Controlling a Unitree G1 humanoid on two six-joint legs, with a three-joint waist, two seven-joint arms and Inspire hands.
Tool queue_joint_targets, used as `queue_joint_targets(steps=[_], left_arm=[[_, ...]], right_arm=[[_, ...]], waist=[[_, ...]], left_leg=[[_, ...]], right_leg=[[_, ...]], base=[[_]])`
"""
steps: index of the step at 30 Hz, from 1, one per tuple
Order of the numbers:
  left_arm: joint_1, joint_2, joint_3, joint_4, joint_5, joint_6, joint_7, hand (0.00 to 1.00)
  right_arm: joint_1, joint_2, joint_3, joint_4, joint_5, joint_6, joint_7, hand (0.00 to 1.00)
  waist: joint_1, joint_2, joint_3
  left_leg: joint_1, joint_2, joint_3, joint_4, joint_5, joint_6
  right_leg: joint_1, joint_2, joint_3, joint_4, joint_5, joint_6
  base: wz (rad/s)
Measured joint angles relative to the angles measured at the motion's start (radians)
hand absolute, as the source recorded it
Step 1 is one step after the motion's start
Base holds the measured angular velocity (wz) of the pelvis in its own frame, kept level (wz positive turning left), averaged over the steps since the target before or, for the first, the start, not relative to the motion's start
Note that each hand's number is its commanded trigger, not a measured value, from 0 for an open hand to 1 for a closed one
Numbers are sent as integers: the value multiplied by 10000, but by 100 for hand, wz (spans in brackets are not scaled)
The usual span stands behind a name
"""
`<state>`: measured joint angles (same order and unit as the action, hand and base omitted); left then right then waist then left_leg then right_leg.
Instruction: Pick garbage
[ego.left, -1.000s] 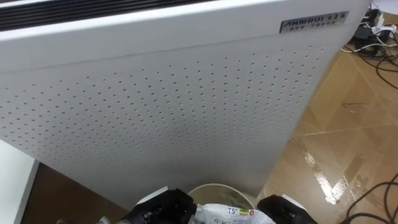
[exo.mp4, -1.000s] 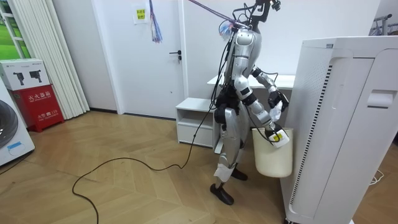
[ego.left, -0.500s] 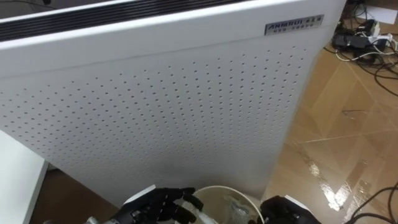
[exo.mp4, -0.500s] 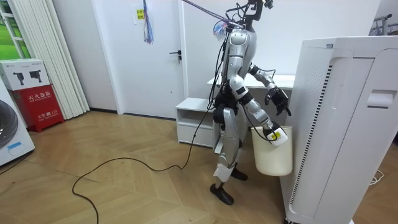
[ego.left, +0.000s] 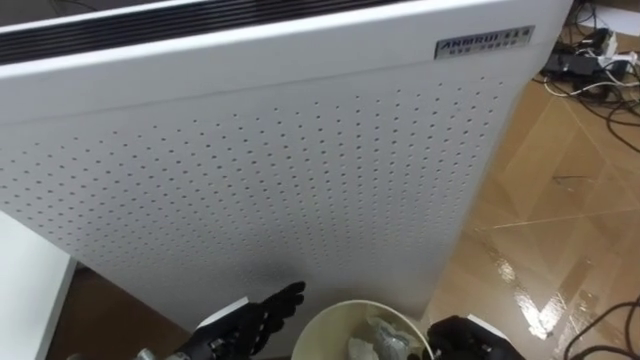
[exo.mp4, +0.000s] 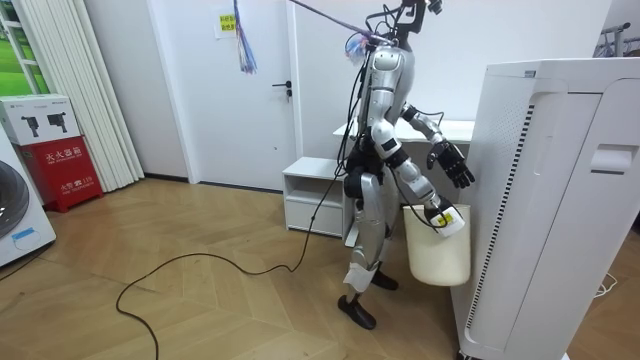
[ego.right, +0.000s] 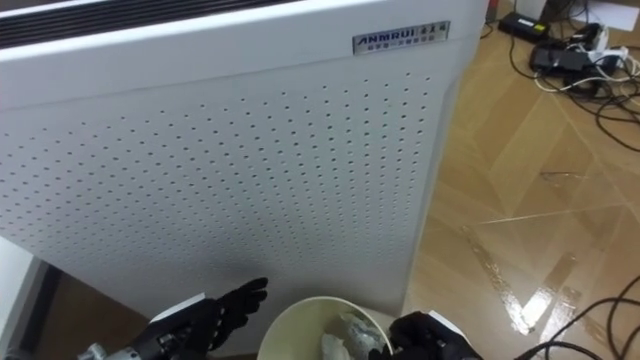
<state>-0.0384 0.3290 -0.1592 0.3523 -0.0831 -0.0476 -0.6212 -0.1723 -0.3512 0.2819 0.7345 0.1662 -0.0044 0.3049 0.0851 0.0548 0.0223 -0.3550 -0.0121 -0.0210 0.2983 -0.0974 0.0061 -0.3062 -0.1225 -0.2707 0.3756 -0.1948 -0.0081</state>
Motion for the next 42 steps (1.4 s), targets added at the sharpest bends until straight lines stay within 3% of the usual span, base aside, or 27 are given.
queue_joint_targets(steps=[6,11,14,17,18,21,26,28,33,37,42], left_arm=[[154,104,223,-310,121,0,-192,0],[1112,122,181,-497,306,24,-205,0],[1752,-27,136,-453,288,25,-98,0],[2310,-145,-25,261,368,-9,303,0],[2586,-202,-11,495,369,-8,547,0],[2948,-469,-16,1272,264,-42,896,0],[3011,-567,75,3279,-432,-485,1455,0],[2967,-783,491,4643,-871,-548,1842,0],[2833,-1237,1451,6513,-1947,-781,2390,0],[2783,-1494,2020,7414,-2471,-930,2752,0],[2638,-1660,2166,8010,-3089,-813,3235,0]], right_arm=[[340,3,-415,-11,-26,-16,23,100],[1094,-1,-407,-29,-23,-22,1,100],[1656,32,-395,-8,34,-25,-40,100],[2278,167,-404,544,250,-69,-127,100],[2431,341,-552,902,343,-180,-196,100],[2796,684,-1185,1628,682,-244,-502,100],[3160,981,-1979,2511,1286,-436,-634,100],[3195,1040,-2215,2943,1474,-507,-706,100],[3368,1331,-2784,3687,2160,-679,-1008,100],[3312,1658,-3308,4326,2311,-767,-1220,100],[3323,1775,-3494,4641,2444,-760,-1409,100]], waist=[[39,15,-10],[-125,-45,-3],[-267,-251,4],[-447,-525,-69],[-511,-620,-139],[-532,-617,-188],[-556,-586,-212],[-555,-591,-211],[-579,-625,-212],[-589,-730,-203],[-613,-749,-209]], left_leg=[[217,-10,-58,-145,-1,-2],[1209,-54,118,-636,-3,1],[1702,-121,220,-815,-3,1],[2386,-116,450,-1030,-15,9],[2539,-101,485,-1045,-47,0],[2877,12,587,-1050,-315,9],[3357,98,927,-1286,-386,-2],[3572,154,1164,-1315,-456,-21],[3935,179,1324,-1460,-497,-32],[4029,224,1428,-1444,-572,-49],[4057,228,1440,-1469,-614,-55]], right_leg=[[218,27,-51,-151,-9,8],[1070,35,-41,-409,-74,94],[1531,47,8,-633,-105,131],[2263,101,-1,-1099,-101,189],[2442,137,34,-1223,-90,202],[2769,267,118,-1364,-86,208],[3002,360,484,-1380,-82,206],[3098,395,649,-1378,-80,195],[3315,462,896,-1461,-78,201],[3432,530,1032,-1588,-61,213],[3469,561,1122,-1714,-34,229]], base=[[2],[-8],[-5],[0],[-11],[-14],[-21],[-28],[-14],[-9],[-2]])
